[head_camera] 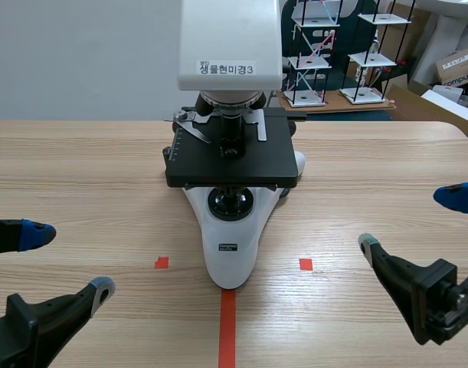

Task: Point at the eyepiece

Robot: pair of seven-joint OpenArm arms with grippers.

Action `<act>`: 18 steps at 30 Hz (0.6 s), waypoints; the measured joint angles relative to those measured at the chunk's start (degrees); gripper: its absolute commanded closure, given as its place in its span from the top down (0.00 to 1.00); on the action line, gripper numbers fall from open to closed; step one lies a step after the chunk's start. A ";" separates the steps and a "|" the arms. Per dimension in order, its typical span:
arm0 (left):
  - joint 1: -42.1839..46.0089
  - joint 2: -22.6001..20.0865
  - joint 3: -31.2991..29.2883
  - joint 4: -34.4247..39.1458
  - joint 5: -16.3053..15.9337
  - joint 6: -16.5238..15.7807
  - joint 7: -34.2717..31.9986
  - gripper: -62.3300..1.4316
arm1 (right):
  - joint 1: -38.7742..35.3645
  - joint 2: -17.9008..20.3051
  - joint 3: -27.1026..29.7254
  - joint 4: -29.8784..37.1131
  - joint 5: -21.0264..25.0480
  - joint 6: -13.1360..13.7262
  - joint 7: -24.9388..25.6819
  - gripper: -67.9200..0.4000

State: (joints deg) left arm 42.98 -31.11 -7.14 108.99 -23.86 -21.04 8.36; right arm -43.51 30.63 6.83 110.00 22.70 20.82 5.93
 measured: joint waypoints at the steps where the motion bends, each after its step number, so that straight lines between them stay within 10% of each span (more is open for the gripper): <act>1: 0.00 0.00 0.00 0.00 0.00 0.00 0.00 0.95 | 0.00 0.00 0.00 0.00 0.00 0.00 0.00 1.00; 18: 0.00 0.00 0.00 0.00 0.00 0.00 0.00 0.95 | 0.00 0.00 0.00 0.00 0.00 0.00 1.88 1.00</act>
State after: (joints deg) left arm 42.98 -31.11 -7.14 108.99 -23.86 -21.04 8.36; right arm -43.51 30.63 6.83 110.00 22.70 20.82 7.81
